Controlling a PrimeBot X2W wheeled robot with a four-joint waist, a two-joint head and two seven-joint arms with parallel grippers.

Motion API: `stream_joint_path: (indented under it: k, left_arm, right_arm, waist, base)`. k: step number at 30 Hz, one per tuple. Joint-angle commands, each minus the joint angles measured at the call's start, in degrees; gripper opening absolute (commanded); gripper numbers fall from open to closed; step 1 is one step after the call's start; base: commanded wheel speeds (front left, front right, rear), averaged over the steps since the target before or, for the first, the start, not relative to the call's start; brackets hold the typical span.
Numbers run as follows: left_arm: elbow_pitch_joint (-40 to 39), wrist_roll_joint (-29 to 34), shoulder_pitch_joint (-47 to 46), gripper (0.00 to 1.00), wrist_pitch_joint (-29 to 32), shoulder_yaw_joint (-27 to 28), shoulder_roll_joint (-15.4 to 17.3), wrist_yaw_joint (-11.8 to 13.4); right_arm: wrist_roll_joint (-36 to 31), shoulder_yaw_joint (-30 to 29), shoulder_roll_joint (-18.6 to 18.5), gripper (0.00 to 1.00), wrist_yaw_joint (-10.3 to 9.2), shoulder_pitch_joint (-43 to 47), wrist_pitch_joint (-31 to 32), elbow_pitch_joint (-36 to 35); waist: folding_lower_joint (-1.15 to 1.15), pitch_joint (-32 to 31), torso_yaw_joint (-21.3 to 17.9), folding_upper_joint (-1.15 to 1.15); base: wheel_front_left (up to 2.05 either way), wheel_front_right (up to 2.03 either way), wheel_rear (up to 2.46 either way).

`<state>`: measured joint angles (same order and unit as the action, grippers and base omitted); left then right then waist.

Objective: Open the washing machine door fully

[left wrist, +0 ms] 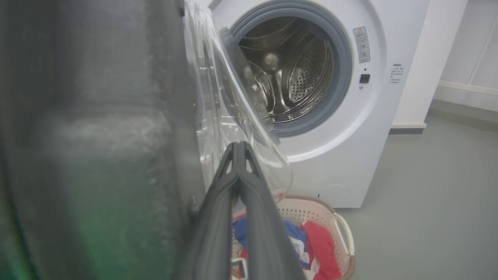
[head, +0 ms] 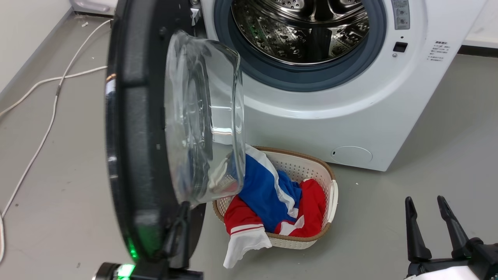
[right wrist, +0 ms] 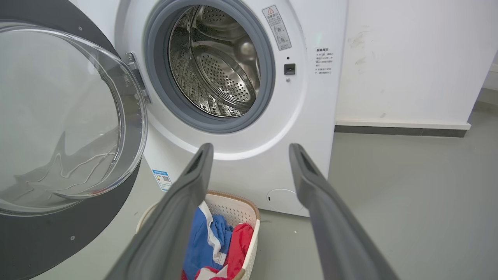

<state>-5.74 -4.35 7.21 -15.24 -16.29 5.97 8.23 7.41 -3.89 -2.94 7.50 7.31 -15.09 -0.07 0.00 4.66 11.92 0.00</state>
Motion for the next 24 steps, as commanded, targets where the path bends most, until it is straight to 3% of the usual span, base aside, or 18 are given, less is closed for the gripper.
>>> stream_joint_path:
  k: [1, 15, 24]
  left_arm:
    - [0.1, -0.4, 0.9, 0.0, 0.2, 1.3, 0.7, 0.6]
    - [2.4, -2.6, 0.8, 0.0, 0.2, 13.8, 4.8, 2.3]
    - [5.1, -6.2, -2.9, 0.0, 0.1, 21.1, 6.6, 1.2]
  right_arm:
    - [-0.3, -0.2, 0.1, 1.0, -0.01, -0.2, -0.1, -0.2]
    - [-0.8, 0.3, 0.1, 1.0, -0.01, -1.1, -0.1, -0.3]
    - [-1.7, -0.2, 0.1, 1.0, -0.01, -1.8, -0.1, -1.0]
  waist:
    - [0.0, 0.1, 0.2, 0.0]
    - [0.0, 1.1, 1.3, 0.0]
    - [0.0, 3.9, 1.4, 0.0]
  base:
    - [0.0, 0.0, 0.0]
    - [0.0, 0.0, 0.0]
    - [0.0, 0.0, 0.0]
